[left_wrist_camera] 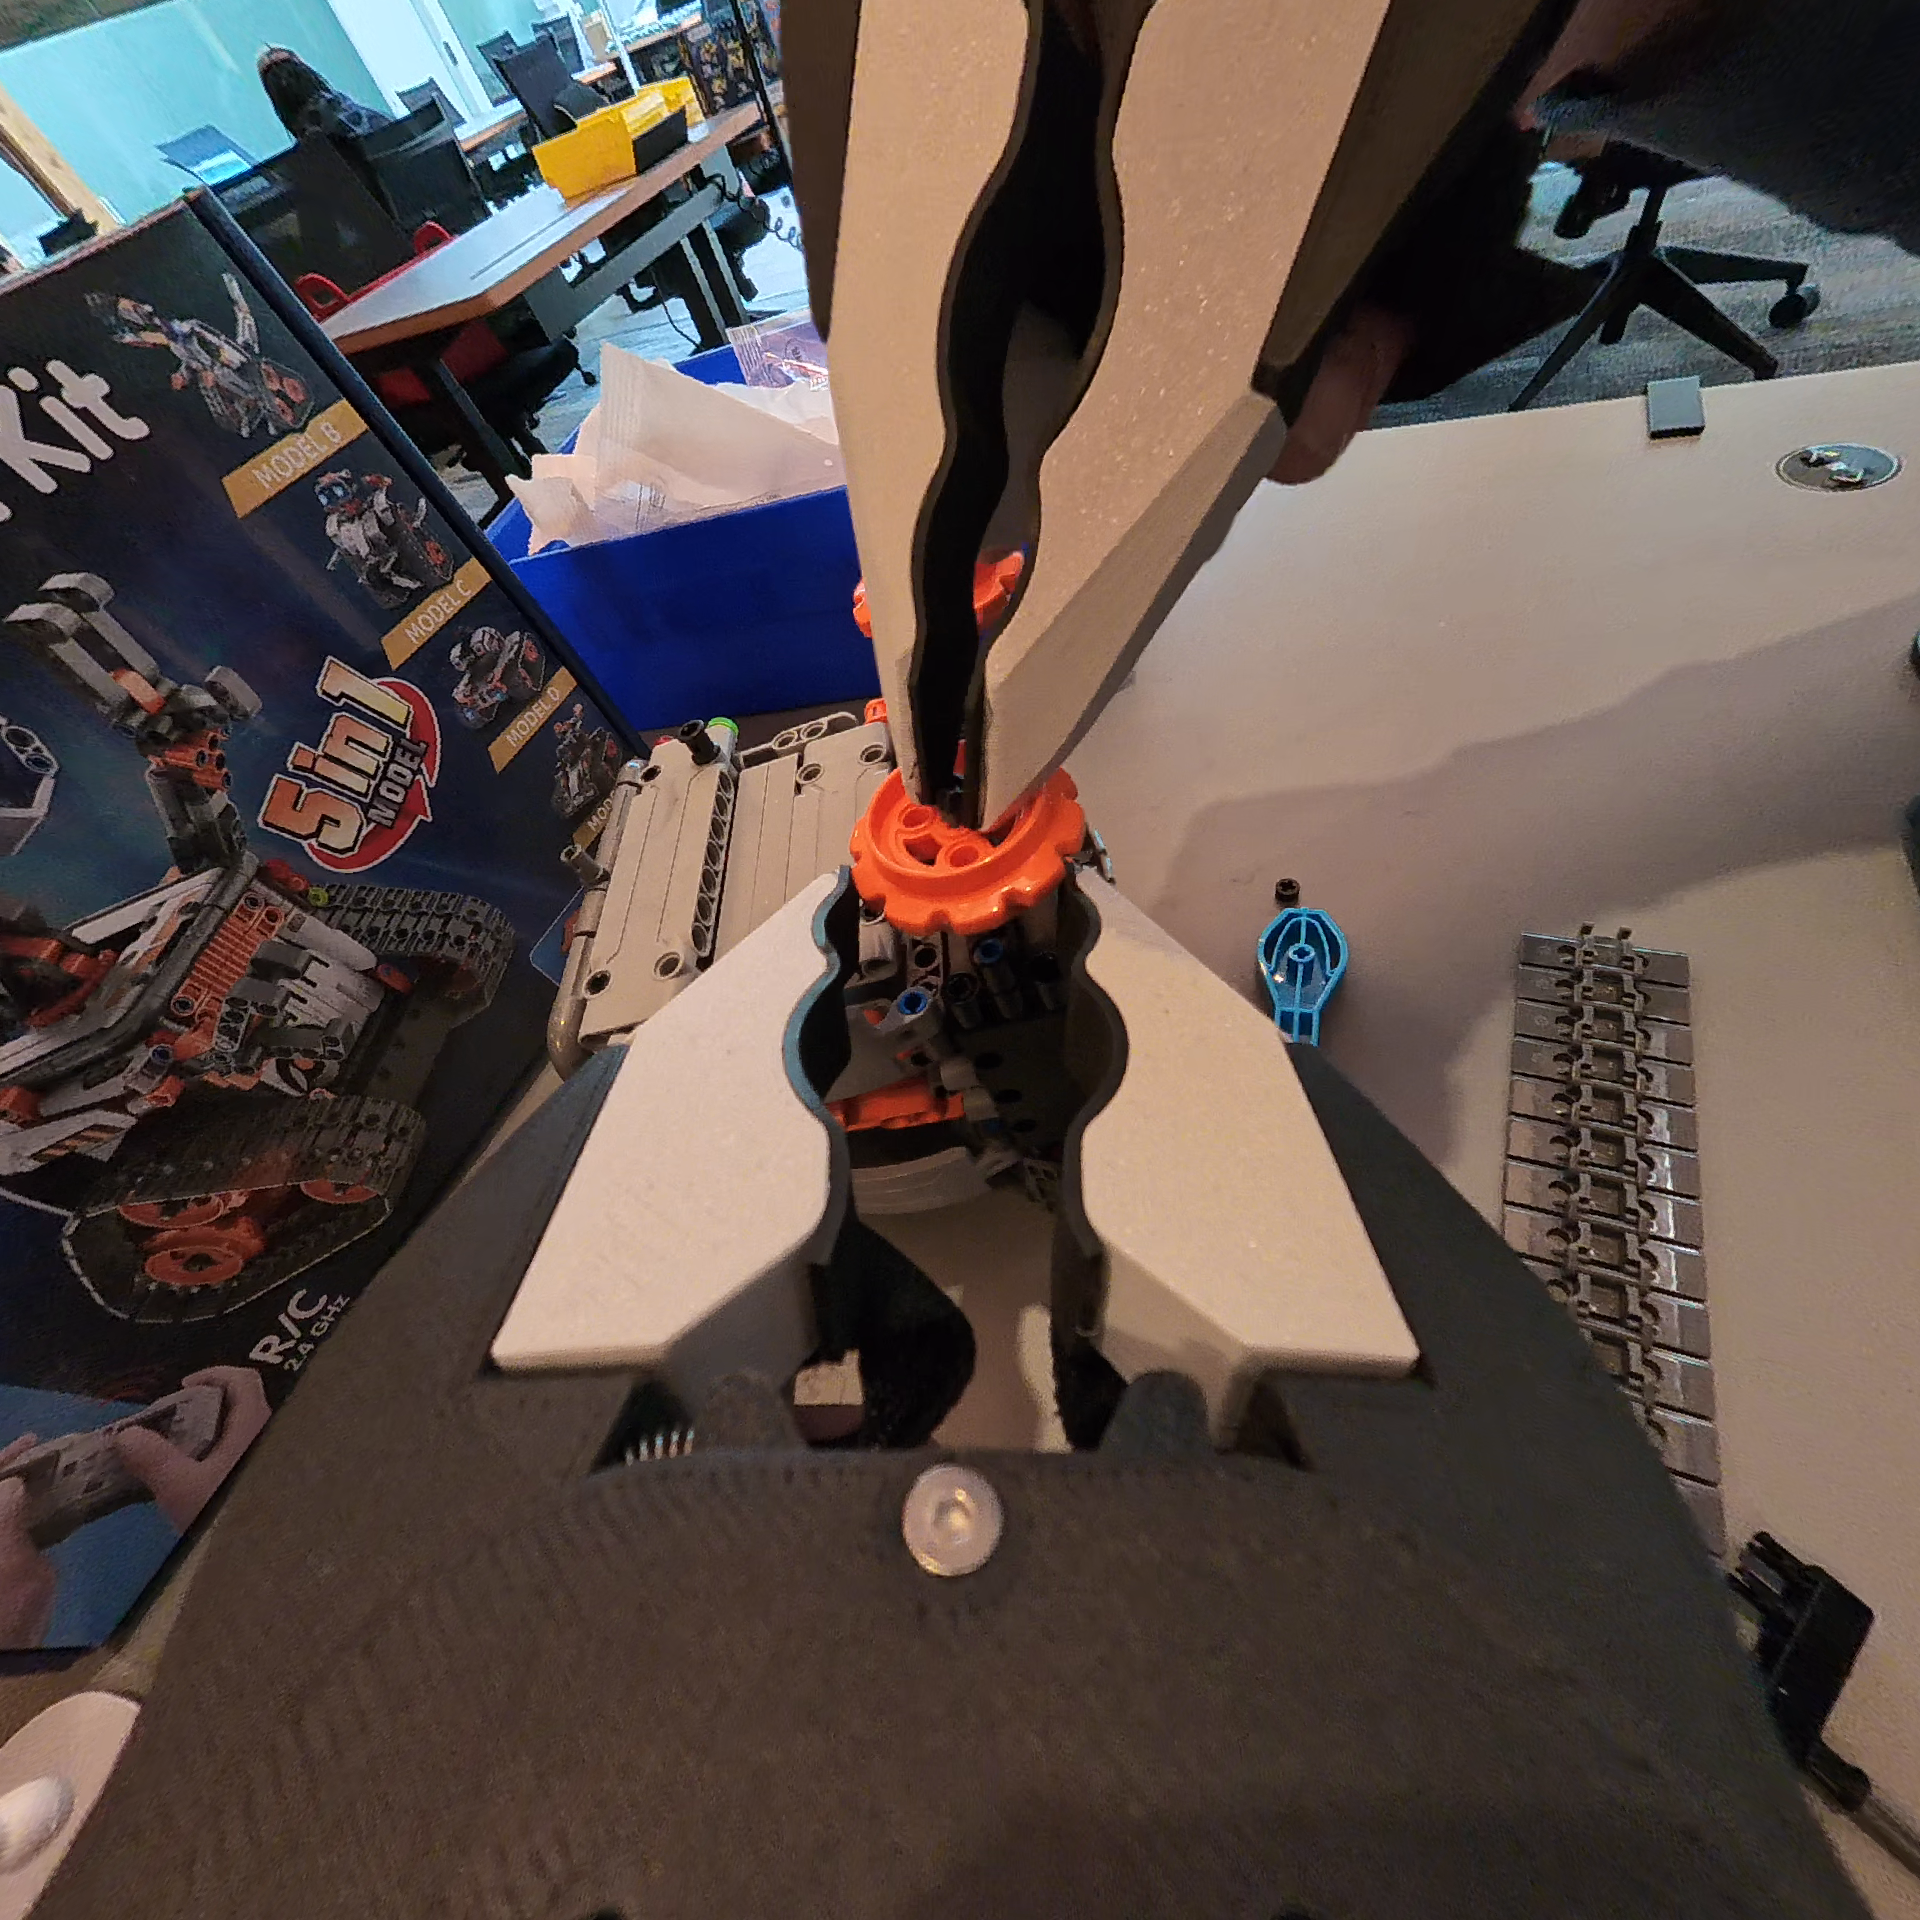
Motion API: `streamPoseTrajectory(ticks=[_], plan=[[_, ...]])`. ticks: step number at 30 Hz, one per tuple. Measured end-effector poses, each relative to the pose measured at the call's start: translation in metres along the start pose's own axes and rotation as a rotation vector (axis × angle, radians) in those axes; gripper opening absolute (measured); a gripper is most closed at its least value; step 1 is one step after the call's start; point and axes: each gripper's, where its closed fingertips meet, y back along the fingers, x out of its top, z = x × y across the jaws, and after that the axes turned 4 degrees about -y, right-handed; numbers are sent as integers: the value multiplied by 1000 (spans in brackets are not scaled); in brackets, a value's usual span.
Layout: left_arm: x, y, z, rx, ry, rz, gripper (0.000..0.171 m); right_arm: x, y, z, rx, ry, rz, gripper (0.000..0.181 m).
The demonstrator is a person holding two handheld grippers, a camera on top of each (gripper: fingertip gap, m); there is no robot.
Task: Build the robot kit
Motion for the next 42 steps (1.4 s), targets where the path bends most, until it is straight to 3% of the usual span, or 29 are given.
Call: streamPoseTrajectory(ticks=[17,28,42], plan=[[-3,0,1,-2,-8,-5,36,2,0,1,0,22,-18,12],[-3,-1,1,-7,-3,-7,35,8,9,-1,28,-24,103,8],[-3,-1,1,-7,-8,-9,35,4,-1,-3,35,-18,71,6]])
